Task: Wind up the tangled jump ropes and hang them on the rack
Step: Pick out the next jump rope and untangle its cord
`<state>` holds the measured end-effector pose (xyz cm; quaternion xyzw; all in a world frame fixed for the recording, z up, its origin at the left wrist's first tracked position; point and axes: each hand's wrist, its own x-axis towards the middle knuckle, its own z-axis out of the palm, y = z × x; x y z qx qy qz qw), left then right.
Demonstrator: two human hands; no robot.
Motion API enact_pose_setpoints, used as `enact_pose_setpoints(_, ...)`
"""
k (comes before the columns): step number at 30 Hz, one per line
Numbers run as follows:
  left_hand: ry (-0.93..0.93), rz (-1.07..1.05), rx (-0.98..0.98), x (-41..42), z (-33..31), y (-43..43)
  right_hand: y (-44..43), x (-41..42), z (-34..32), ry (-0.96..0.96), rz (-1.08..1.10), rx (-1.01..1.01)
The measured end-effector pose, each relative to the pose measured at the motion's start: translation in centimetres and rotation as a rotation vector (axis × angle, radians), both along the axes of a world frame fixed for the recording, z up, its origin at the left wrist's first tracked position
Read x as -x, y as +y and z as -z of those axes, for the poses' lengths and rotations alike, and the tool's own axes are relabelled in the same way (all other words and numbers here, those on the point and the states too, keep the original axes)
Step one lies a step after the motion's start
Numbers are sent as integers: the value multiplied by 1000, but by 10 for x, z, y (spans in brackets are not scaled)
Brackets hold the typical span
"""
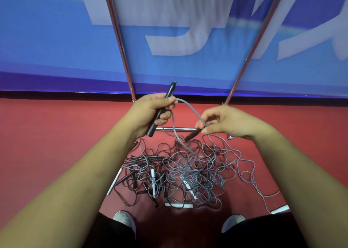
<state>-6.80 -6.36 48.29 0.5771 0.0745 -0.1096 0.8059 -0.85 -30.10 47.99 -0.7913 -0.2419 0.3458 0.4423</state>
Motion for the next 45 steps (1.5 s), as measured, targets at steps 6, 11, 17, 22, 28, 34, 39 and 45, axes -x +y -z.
enact_pose_setpoints(6, 99, -207, -20, -8, 11, -1, 3, 1, -12, 36, 230, -188)
enact_pose_setpoints(11, 148, 119, 39, 6, 10, -14, 14, 4, -21, 222, 496, -451)
enact_pose_setpoints(17, 165, 281, 75, 12, 5, -23, 20, 3, -20, 128, 578, -476)
enact_pose_setpoints(22, 156, 361, 44, 17, 6, -27, 19, 0, -16, -41, 580, -405)
enact_pose_setpoints(28, 160, 400, 201, 17, 5, -23, 9, -11, -12, -111, 468, -395)
enact_pose_setpoints(34, 195, 493, 130, 19, 4, -21, -1, -15, -7, 294, 217, -505)
enact_pose_setpoints(39, 183, 567, 293, 23, 1, -22, -4, -21, -11, 200, 310, -452)
enact_pose_setpoints(45, 196, 561, 170, 26, 12, -33, -2, -20, -11, 51, 306, -373)
